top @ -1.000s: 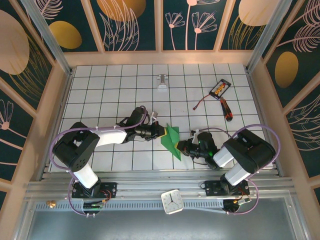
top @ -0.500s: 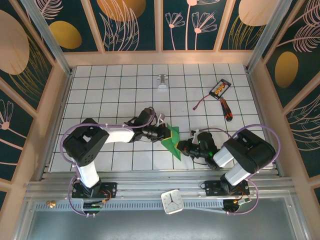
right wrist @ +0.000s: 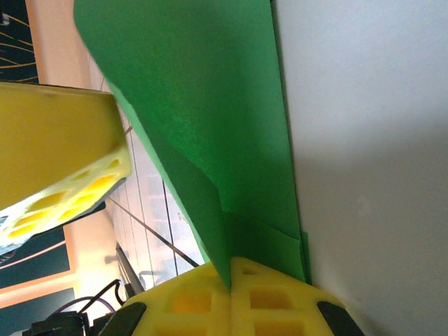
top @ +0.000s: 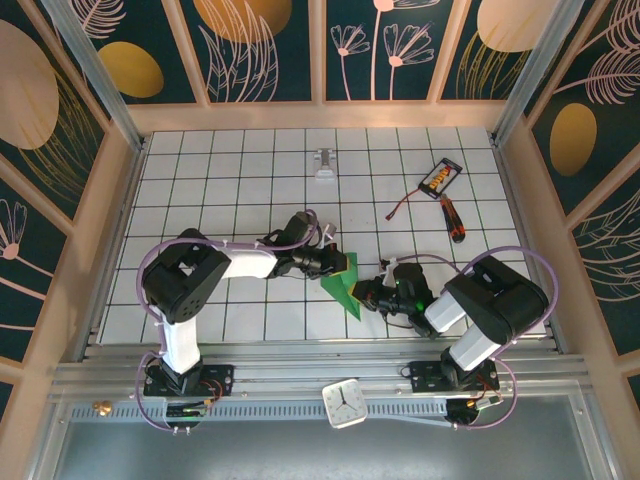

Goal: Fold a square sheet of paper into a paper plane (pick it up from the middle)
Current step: Fourth fold the wing at the center of the table.

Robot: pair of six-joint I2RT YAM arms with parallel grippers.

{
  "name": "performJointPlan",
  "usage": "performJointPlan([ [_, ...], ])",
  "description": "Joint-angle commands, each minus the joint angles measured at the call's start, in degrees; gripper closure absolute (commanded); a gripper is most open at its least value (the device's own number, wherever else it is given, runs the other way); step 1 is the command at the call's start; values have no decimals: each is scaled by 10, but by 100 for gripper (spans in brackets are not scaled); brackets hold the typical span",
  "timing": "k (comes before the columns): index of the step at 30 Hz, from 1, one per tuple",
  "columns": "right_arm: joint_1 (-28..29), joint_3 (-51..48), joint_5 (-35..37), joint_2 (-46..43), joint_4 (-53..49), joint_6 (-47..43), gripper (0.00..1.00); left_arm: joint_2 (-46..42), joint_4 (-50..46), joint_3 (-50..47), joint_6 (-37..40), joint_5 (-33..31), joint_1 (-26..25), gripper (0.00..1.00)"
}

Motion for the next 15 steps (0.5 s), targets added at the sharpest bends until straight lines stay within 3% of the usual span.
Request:
performJointPlan([
  [1,-4,-9,24,25,-94,0,100,17,-16,17,19,7,-1,97],
  [15,-6,-10,25,29,-97,1,100,23,-24,18,26,-9,1,97],
])
